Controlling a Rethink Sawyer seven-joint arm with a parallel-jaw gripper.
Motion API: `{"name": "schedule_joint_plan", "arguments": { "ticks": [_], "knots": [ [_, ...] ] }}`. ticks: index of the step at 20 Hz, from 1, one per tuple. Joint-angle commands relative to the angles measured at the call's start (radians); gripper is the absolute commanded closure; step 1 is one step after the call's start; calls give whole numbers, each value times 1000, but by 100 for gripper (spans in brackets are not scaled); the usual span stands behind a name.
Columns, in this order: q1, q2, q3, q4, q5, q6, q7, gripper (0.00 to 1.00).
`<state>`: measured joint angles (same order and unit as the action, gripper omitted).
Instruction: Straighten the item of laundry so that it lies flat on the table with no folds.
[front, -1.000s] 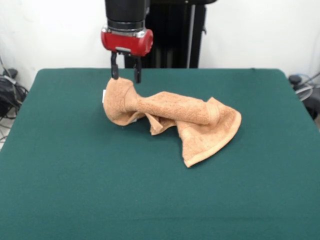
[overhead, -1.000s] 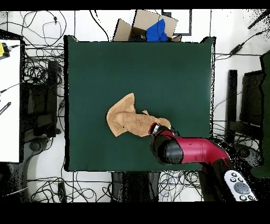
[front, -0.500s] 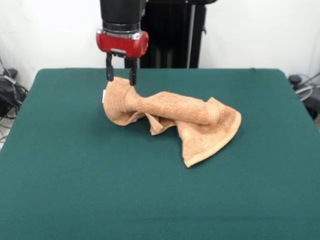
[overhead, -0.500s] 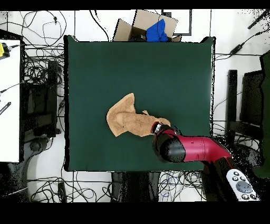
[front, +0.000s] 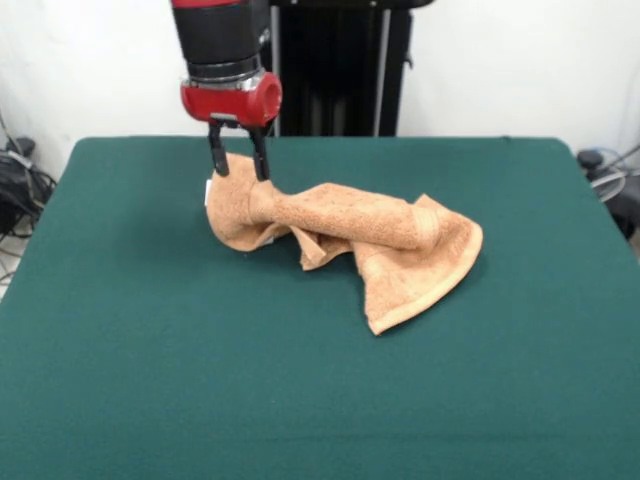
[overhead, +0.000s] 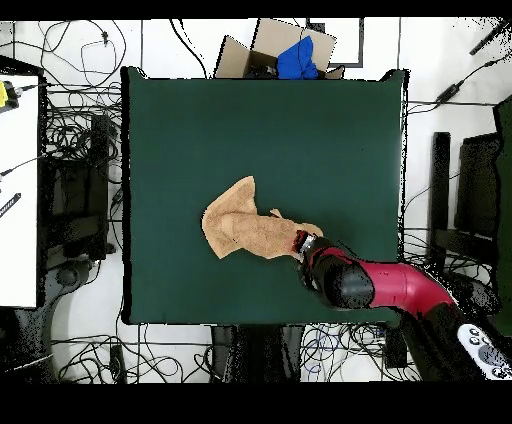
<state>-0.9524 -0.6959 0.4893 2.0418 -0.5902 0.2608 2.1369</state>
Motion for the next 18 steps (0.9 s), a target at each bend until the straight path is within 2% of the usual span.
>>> {"name": "schedule_joint_plan", "arguments": {
  "ticks": [1,9,13,18],
  "knots": [
    [-77,118,240,94,-37,17,-160,0],
    [-115,112,295,152,-45,62,-153,0],
    [-138,72,334,187,-22,121,-172,0],
    [-144,30,327,197,-25,175,-179,0]
  ]
}}
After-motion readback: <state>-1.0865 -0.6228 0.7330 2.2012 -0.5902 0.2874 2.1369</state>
